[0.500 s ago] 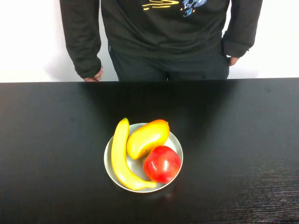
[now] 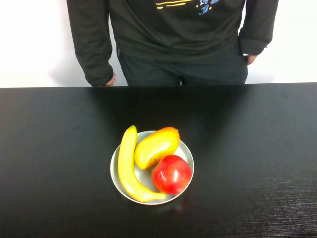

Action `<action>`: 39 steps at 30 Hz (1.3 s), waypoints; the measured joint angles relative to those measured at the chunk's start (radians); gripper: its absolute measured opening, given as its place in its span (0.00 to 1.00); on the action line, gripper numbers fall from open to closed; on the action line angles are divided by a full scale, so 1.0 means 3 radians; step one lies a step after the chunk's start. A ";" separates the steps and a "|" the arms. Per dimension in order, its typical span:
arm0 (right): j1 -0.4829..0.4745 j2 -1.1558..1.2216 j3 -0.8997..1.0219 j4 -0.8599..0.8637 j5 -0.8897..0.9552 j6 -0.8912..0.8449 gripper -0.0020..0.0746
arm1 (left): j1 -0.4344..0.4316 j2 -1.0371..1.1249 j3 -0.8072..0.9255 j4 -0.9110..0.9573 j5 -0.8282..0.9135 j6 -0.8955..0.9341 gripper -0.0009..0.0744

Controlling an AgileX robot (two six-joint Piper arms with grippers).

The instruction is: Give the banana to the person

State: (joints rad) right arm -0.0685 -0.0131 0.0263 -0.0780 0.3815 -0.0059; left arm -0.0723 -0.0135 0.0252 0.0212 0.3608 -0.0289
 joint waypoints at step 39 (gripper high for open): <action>0.0000 0.0000 0.0000 0.0000 0.0000 0.0000 0.01 | 0.0000 0.0000 0.0002 -0.1439 -0.0966 -0.0511 0.01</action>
State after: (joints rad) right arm -0.0685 -0.0131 0.0263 -0.0780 0.3815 -0.0059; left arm -0.0723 -0.0135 0.0256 -0.4106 0.0710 -0.1822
